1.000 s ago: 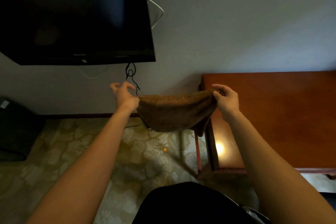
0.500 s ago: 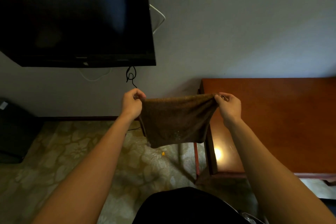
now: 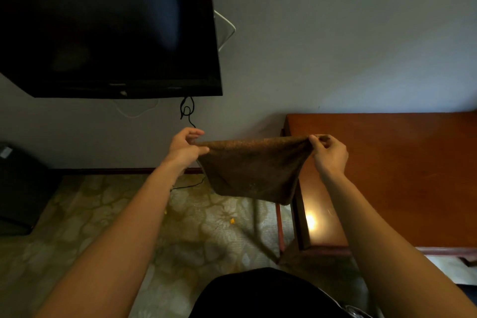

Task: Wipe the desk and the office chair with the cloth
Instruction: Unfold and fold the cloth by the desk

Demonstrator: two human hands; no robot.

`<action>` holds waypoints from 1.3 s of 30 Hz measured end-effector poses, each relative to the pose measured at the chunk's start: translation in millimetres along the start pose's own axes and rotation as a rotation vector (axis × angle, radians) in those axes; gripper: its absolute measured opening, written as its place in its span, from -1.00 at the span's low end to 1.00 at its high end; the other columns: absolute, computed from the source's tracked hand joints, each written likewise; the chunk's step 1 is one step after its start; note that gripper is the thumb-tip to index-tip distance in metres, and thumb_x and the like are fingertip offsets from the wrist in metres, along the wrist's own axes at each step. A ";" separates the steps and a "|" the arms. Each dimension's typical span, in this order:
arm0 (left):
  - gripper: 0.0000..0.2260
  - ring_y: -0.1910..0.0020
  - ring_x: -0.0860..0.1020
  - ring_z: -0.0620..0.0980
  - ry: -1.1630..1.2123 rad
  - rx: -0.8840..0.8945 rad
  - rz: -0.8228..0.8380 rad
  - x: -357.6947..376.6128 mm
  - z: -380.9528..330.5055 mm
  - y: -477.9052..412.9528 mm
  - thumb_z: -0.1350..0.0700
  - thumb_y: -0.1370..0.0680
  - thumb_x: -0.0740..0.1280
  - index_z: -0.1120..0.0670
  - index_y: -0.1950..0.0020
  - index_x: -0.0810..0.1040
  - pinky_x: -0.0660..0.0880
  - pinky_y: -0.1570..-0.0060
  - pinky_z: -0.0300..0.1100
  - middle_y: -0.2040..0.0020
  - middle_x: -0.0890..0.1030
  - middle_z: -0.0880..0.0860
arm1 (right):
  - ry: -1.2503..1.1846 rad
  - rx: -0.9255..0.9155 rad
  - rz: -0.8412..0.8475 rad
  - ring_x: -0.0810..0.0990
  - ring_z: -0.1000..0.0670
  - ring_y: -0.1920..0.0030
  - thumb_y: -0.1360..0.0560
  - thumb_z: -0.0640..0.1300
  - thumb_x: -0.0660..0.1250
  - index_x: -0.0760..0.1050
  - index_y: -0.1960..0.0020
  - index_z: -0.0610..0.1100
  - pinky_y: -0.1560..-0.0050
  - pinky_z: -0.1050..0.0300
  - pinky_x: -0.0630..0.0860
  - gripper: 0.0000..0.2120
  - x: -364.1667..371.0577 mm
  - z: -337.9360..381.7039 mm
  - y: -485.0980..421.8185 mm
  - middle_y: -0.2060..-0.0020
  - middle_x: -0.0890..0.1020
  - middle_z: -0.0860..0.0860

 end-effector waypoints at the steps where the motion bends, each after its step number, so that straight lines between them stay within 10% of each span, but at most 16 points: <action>1: -0.66 -0.19 0.48 -0.01 -0.066 0.018 0.016 2.1 0.5 1.1 0.36 -0.45 0.50 0.02 -0.10 0.56 0.45 0.00 -0.21 -0.17 0.53 0.03 | 0.010 0.011 -0.007 0.65 0.01 0.05 -0.60 -0.04 0.37 0.57 0.11 0.04 -0.11 -0.04 0.61 -0.89 -0.7 0.1 0.4 0.19 0.65 0.08; 6: -0.79 -0.03 0.57 0.00 -0.224 0.148 -0.039 2.9 -3.8 1.9 0.37 -0.52 0.42 0.05 0.04 0.60 0.42 0.17 -0.32 0.07 0.59 -0.03 | -0.003 0.038 0.008 0.61 -0.06 -0.06 -0.64 -0.01 0.28 0.57 -0.08 -0.15 -0.12 -0.06 0.56 -0.78 -0.2 -2.0 1.5 0.05 0.64 -0.02; 11: -0.87 0.02 0.53 -0.02 -0.417 0.132 -0.109 0.8 -3.5 3.3 0.21 -0.58 0.38 -0.02 0.07 0.62 0.37 -0.18 -0.04 0.13 0.60 -0.08 | -0.008 0.031 0.043 0.62 0.00 -0.01 -0.63 0.04 0.28 0.53 -0.06 -0.08 -0.15 -0.12 0.59 -0.81 5.0 -7.3 5.3 0.06 0.63 -0.01; 20: -0.85 0.25 0.51 0.10 0.231 -0.273 0.109 53.8 4.8 25.7 0.29 -0.60 0.20 0.10 0.12 0.44 0.44 0.28 -0.08 0.22 0.48 0.12 | -0.272 0.242 0.256 0.68 -0.15 -0.06 -0.61 0.05 0.33 0.56 -0.15 -0.25 -0.19 -0.13 0.59 -0.65 54.4 -27.1 27.9 -0.01 0.69 -0.18; 39: -0.88 0.07 0.63 0.01 0.392 -0.239 0.081 114.8 -7.7 52.3 0.20 -0.63 0.29 0.12 0.02 0.63 0.62 0.02 -0.10 0.12 0.64 0.12 | -0.333 -0.031 0.486 0.68 0.13 0.11 -0.51 -0.26 0.46 0.65 -0.07 -0.30 0.05 0.29 0.55 -0.84 92.5 17.4 82.4 0.12 0.72 -0.07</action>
Point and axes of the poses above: each hand's wrist, its own y-axis away from the middle knuckle, its own x-axis out of the palm, z = x × y, the point moved 7 cm from there along -y, towards the middle knuckle
